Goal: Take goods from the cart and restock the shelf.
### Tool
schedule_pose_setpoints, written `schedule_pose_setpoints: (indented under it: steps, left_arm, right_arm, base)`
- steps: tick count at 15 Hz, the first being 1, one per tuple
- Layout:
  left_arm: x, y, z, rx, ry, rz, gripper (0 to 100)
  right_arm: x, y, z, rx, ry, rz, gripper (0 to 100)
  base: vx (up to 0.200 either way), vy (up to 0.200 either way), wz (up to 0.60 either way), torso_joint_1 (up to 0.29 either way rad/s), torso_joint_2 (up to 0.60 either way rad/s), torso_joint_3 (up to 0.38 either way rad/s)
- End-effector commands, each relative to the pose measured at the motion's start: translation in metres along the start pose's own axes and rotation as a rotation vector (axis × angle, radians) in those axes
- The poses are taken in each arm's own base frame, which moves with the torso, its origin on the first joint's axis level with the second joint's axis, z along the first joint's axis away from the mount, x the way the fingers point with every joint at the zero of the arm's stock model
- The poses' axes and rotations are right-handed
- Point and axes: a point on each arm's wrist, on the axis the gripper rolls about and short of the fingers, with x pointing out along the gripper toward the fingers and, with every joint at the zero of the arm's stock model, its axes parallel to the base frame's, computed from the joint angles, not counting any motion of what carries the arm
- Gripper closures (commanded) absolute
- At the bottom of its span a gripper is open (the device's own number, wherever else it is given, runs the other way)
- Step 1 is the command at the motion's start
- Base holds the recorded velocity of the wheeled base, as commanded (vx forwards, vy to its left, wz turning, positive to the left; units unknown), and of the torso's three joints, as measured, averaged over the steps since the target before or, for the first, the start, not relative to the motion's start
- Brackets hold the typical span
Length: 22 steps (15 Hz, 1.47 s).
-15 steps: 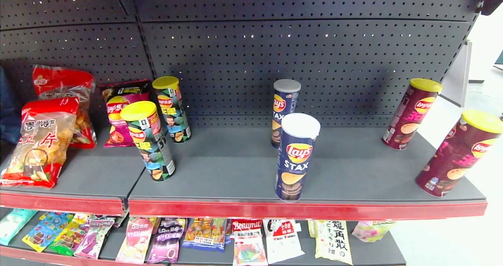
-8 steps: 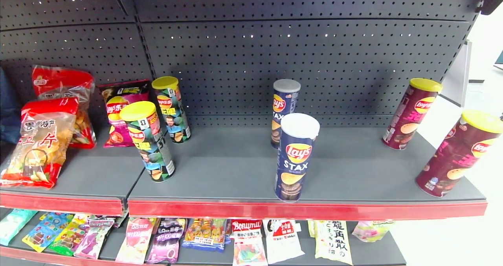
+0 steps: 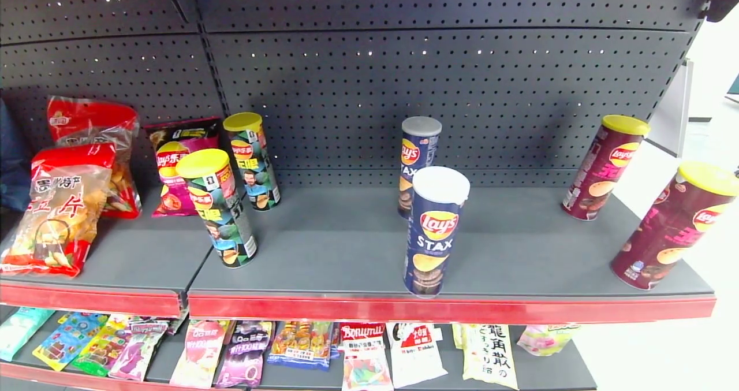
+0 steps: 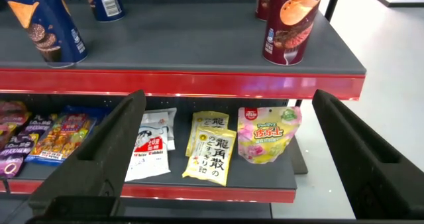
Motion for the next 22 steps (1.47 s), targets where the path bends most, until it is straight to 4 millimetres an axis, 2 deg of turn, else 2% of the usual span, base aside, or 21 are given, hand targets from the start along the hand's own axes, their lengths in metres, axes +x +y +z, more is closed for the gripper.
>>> schedule_pose_setpoints:
  steps: [1,10,11,12,13,14,15,16,18,19,22]
  left_arm:
    - [0.0,0.0,-0.001,0.005,-0.003,0.002,0]
    - [0.0,0.0,-0.001,0.011,-0.003,0.008,0]
    - [0.0,0.0,-0.001,0.011,-0.003,0.007,0]
    - [0.0,0.0,-0.001,0.011,-0.003,0.008,0]
    - [0.0,0.0,-0.001,0.011,-0.003,0.007,0]
    - [0.0,0.0,-0.001,0.011,-0.003,0.007,0]
    - [0.0,0.0,-0.001,0.011,-0.003,0.008,0]
    - [0.0,0.0,-0.001,0.011,-0.003,0.008,0]
    - [0.0,0.0,-0.001,0.011,-0.003,0.008,0]
    - [0.0,0.0,-0.001,0.011,-0.003,0.007,0]
    - [0.0,0.0,-0.001,0.011,-0.003,0.008,0]
  right_arm:
    - [0.0,0.0,0.0,0.001,0.001,0.002,0]
    - [0.0,0.001,0.001,-0.033,-0.008,0.037,0]
    - [-0.003,0.001,0.029,-0.025,-0.051,0.062,0]
    - [0.001,0.0,0.051,0.0,-0.027,0.071,0]
    - [0.018,0.0,0.09,0.09,0.021,0.07,0]
    - [0.026,0.001,0.099,0.085,0.05,0.078,0]
    - [0.029,0.001,0.097,0.082,0.071,0.084,0]
    - [0.036,0.002,0.087,0.072,0.135,0.144,0]
    - [0.044,0.005,0.083,0.035,0.2,0.277,0]
    - [0.053,0.008,0.081,0.015,0.26,0.375,0]
    - [0.09,0.015,0.087,-0.027,0.412,0.462,0]
  base:
    - [0.0,0.0,0.0,0.0,0.0,0.0]
    - [0.0,0.0,0.0,0.0,0.0,0.0]
    - [0.0,0.0,0.0,0.0,0.0,0.0]
    - [0.0,0.0,0.0,0.0,0.0,0.0]
    - [0.0,0.0,0.0,0.0,0.0,0.0]
    - [0.0,0.0,0.0,0.0,0.0,0.0]
    - [0.0,0.0,0.0,0.0,0.0,0.0]
    - [0.0,0.0,0.0,0.0,0.0,0.0]
    - [0.0,0.0,0.0,0.0,0.0,0.0]
    - [0.0,0.0,0.0,0.0,0.0,0.0]
    - [0.0,0.0,0.0,0.0,0.0,0.0]
